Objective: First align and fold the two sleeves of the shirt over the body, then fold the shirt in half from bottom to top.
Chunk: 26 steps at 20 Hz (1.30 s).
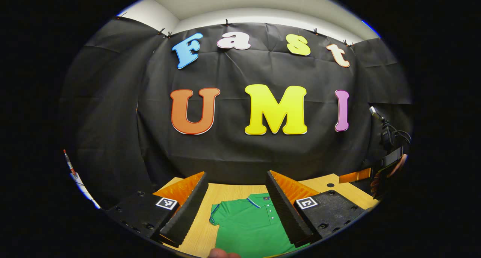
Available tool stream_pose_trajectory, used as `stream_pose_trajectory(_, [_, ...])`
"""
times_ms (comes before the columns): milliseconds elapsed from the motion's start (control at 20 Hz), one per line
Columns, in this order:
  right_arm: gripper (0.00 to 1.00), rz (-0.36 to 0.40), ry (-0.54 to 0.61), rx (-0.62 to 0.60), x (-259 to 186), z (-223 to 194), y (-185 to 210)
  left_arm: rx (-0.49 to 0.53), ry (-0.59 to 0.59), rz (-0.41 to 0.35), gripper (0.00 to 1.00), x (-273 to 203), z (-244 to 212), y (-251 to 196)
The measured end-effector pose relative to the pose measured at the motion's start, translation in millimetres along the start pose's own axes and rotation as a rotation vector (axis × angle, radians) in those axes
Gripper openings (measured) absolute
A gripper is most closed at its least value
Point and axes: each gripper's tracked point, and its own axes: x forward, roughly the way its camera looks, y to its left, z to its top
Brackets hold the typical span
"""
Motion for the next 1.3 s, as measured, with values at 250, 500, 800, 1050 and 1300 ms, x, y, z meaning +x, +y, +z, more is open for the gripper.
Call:
stream_pose_trajectory(250, [1.00,-0.013,0.110,0.068,49.5,-9.7,-47.4,0.001,0.050,0.022,0.99,7.1,-12.8,-3.8])
stream_pose_trajectory(500, [0.96,-0.001,0.282,0.210,109.1,-34.4,-90.2,0.044,0.080,0.033,0.99,9.9,-20.0,-7.5])
stream_pose_trajectory(800, [0.96,-0.009,0.368,0.214,170.6,-56.5,-120.6,0.107,0.107,0.062,0.99,13.5,-28.1,-11.0])
stream_pose_trajectory(1050, [0.96,0.026,0.408,0.273,201.8,-59.1,-123.7,0.125,0.130,0.064,0.99,12.6,-35.8,-23.4])
stream_pose_trajectory(1300, [0.89,0.090,0.431,0.335,215.7,-62.1,-112.4,0.136,0.155,0.066,0.99,11.1,-41.9,-29.2])
